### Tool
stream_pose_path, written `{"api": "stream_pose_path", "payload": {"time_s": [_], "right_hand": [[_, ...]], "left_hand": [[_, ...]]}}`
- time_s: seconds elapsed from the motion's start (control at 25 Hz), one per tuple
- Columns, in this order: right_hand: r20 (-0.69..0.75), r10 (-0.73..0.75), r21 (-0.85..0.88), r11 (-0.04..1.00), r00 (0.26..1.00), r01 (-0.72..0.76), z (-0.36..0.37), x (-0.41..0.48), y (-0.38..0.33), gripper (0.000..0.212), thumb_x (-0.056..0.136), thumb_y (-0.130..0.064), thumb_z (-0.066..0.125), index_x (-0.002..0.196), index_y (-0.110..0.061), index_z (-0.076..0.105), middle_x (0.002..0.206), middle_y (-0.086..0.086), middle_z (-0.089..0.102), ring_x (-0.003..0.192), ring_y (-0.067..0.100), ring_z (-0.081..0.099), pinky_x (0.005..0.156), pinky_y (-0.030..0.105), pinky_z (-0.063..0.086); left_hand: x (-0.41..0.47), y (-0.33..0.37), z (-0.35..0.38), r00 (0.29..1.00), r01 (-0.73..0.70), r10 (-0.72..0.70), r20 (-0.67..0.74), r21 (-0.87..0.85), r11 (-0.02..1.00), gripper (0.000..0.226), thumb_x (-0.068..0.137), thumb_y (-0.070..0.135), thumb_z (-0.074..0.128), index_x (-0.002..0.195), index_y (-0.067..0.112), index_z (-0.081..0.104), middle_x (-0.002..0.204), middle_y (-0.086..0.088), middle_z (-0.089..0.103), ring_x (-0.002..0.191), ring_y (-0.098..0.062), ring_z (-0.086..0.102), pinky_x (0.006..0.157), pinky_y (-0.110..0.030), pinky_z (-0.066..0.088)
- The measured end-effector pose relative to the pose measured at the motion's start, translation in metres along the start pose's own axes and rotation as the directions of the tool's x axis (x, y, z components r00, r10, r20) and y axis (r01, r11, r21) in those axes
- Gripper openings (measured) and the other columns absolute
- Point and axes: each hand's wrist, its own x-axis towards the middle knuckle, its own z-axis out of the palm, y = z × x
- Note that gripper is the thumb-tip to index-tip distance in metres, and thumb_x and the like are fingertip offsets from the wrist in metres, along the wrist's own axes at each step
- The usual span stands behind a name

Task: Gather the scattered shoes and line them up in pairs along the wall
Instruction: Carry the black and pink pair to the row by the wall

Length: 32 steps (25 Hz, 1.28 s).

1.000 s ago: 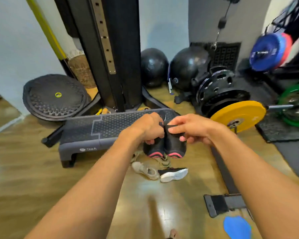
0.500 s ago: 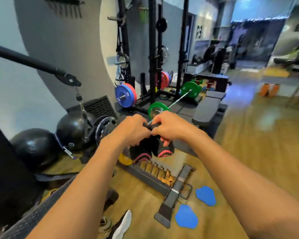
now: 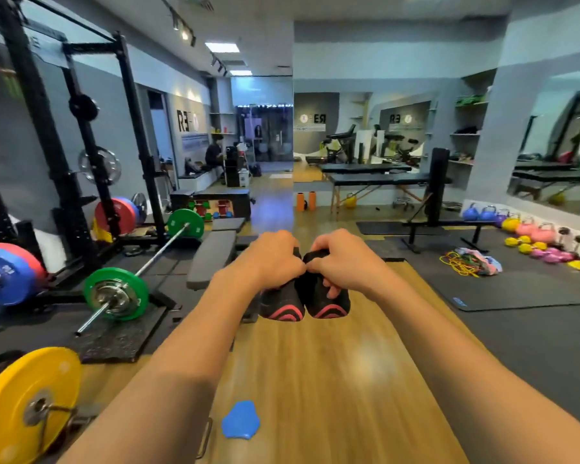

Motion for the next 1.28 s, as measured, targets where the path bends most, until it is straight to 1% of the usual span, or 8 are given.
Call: {"api": "stream_pose_path", "payload": {"time_s": [0.28, 0.44, 0.6, 0.72, 0.88, 1.08, 1.16, 1.28], "right_hand": [[-0.212, 0.262, -0.007, 0.963, 0.941, -0.270, -0.142, -0.033, 0.175, 0.008, 0.085, -0.013, 0.058, 0.079, -0.016, 0.062, 0.056, 0.003, 0.061, 0.044, 0.019, 0.065, 0.050, 0.034, 0.055], [-0.327, 0.381, 0.005, 0.916, 0.865, -0.401, -0.204, -0.042, 0.262, 0.012, 0.088, -0.015, 0.058, 0.077, -0.021, 0.060, 0.059, 0.003, 0.063, 0.041, 0.016, 0.064, 0.041, 0.025, 0.048], [-0.456, 0.484, 0.033, 0.848, 0.747, -0.530, -0.263, -0.040, 0.345, 0.016, 0.091, -0.017, 0.057, 0.076, -0.023, 0.059, 0.065, 0.003, 0.063, 0.041, 0.015, 0.064, 0.038, 0.022, 0.045], [-0.514, 0.558, 0.067, 0.784, 0.652, -0.618, -0.309, -0.037, 0.394, 0.013, 0.092, -0.018, 0.058, 0.080, -0.022, 0.060, 0.068, 0.005, 0.063, 0.045, 0.016, 0.066, 0.047, 0.033, 0.055], [-0.639, 0.594, 0.154, 0.722, 0.489, -0.675, -0.364, -0.036, 0.458, 0.013, 0.091, -0.017, 0.059, 0.080, -0.023, 0.062, 0.069, 0.005, 0.064, 0.052, 0.018, 0.067, 0.058, 0.044, 0.059], [-0.760, 0.563, 0.208, 0.685, 0.326, -0.699, -0.415, -0.031, 0.545, 0.015, 0.091, -0.014, 0.057, 0.081, -0.024, 0.063, 0.075, -0.001, 0.065, 0.058, 0.018, 0.066, 0.051, 0.030, 0.057], [-0.782, 0.554, 0.241, 0.692, 0.286, -0.681, -0.441, -0.027, 0.588, 0.018, 0.091, -0.014, 0.057, 0.080, -0.027, 0.063, 0.075, -0.004, 0.063, 0.058, 0.014, 0.064, 0.047, 0.020, 0.053], [-0.779, 0.576, 0.281, 0.676, 0.250, -0.681, -0.489, -0.016, 0.654, 0.014, 0.092, -0.014, 0.057, 0.084, -0.024, 0.064, 0.073, -0.003, 0.063, 0.055, 0.013, 0.065, 0.047, 0.019, 0.053]], "left_hand": [[0.125, 0.174, 0.120, 0.954, -0.246, 0.266, 0.141, -0.143, 0.959, 0.012, 0.074, 0.014, 0.061, 0.063, 0.012, 0.057, 0.063, -0.008, 0.058, 0.060, -0.025, 0.054, 0.052, -0.035, 0.044], [0.193, 0.255, 0.184, 0.883, -0.388, 0.421, 0.209, -0.178, 0.904, 0.018, 0.071, 0.016, 0.063, 0.057, 0.019, 0.053, 0.058, -0.002, 0.053, 0.057, -0.021, 0.052, 0.048, -0.026, 0.038], [0.278, 0.333, 0.251, 0.781, -0.501, 0.556, 0.285, -0.246, 0.830, 0.009, 0.071, 0.017, 0.062, 0.065, 0.011, 0.059, 0.064, -0.010, 0.060, 0.062, -0.026, 0.057, 0.050, -0.031, 0.041], [0.331, 0.399, 0.288, 0.662, -0.600, 0.676, 0.323, -0.310, 0.737, 0.016, 0.073, 0.018, 0.062, 0.059, 0.018, 0.053, 0.062, -0.009, 0.056, 0.065, -0.028, 0.056, 0.049, -0.029, 0.036], [0.388, 0.478, 0.335, 0.538, -0.684, 0.786, 0.305, -0.387, 0.619, 0.011, 0.077, 0.019, 0.061, 0.067, 0.021, 0.057, 0.068, -0.003, 0.058, 0.068, -0.022, 0.058, 0.049, -0.028, 0.036], [0.448, 0.556, 0.405, 0.442, -0.723, 0.852, 0.280, -0.452, 0.523, 0.010, 0.083, 0.020, 0.057, 0.092, 0.016, 0.059, 0.090, -0.008, 0.061, 0.084, -0.027, 0.060, 0.069, -0.039, 0.052], [0.480, 0.592, 0.436, 0.408, -0.745, 0.872, 0.270, -0.454, 0.489, 0.010, 0.084, 0.020, 0.056, 0.093, 0.016, 0.059, 0.091, -0.008, 0.062, 0.084, -0.027, 0.059, 0.069, -0.040, 0.052], [0.531, 0.649, 0.477, 0.370, -0.776, 0.883, 0.289, -0.427, 0.464, 0.013, 0.085, 0.020, 0.056, 0.095, 0.014, 0.059, 0.091, -0.008, 0.062, 0.083, -0.026, 0.059, 0.070, -0.042, 0.054]]}}
